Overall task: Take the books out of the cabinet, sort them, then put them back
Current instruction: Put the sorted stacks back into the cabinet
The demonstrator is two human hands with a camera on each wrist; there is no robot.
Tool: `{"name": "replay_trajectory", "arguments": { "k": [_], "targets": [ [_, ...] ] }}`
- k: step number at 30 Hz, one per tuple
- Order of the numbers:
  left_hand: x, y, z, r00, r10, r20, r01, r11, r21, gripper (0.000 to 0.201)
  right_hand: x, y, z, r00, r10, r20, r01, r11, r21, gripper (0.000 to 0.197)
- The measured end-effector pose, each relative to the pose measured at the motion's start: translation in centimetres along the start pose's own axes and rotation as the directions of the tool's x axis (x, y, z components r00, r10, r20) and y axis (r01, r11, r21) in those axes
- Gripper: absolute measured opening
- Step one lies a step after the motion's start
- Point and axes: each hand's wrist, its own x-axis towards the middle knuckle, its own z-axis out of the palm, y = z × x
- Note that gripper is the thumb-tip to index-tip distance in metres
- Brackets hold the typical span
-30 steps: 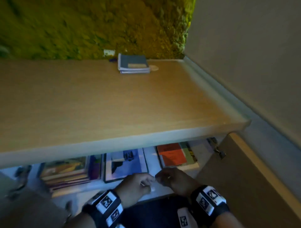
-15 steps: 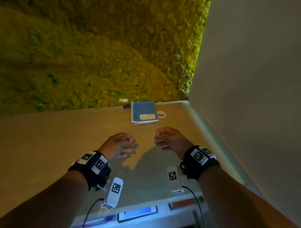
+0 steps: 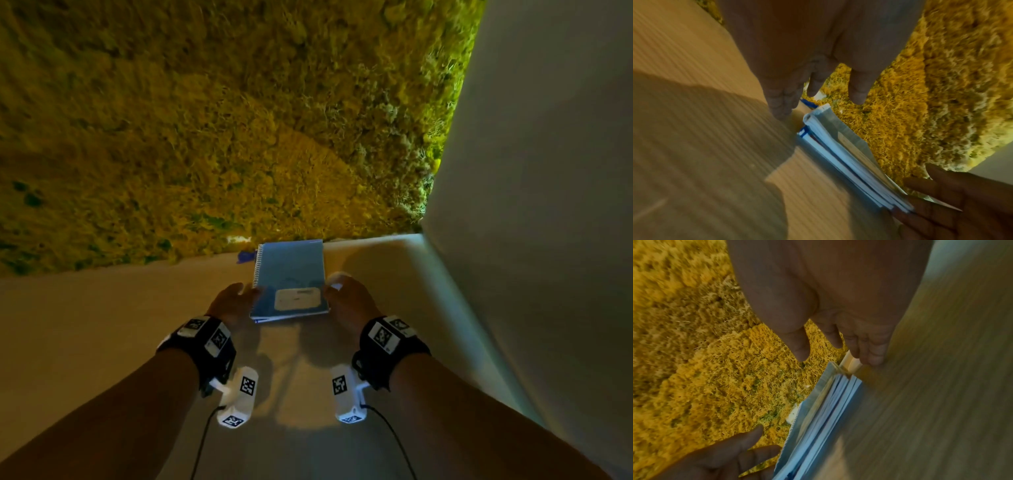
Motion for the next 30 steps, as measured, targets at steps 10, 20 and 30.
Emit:
{"name": "replay_trajectory", "arguments": {
  "k": [10, 20, 30],
  "targets": [
    [-1.4, 0.4, 0.7, 0.995, -0.053, 0.081, 0.060, 0.995, -0.078, 0.015, 0.6, 0.4, 1.7, 0.992, 0.071, 0.106, -0.076, 0.996, 0.047, 0.037],
    [-13.7, -8.7, -2.3, 0.966, 0.204, 0.159, -0.101, 0.862, -0.497, 0.066, -13.9, 1.0, 3.8, 0.976, 0.053, 0.211, -0.139, 0.897, 0.419, 0.011],
    [-26.0, -18.5, -3.6, 0.950, 0.294, -0.103, -0.302, 0.791, -0.532, 0.085, -30.8, 4.4, 11.9, 0.966, -0.257, -0.009, 0.249, 0.925, 0.287, 0.043]
  ]
}}
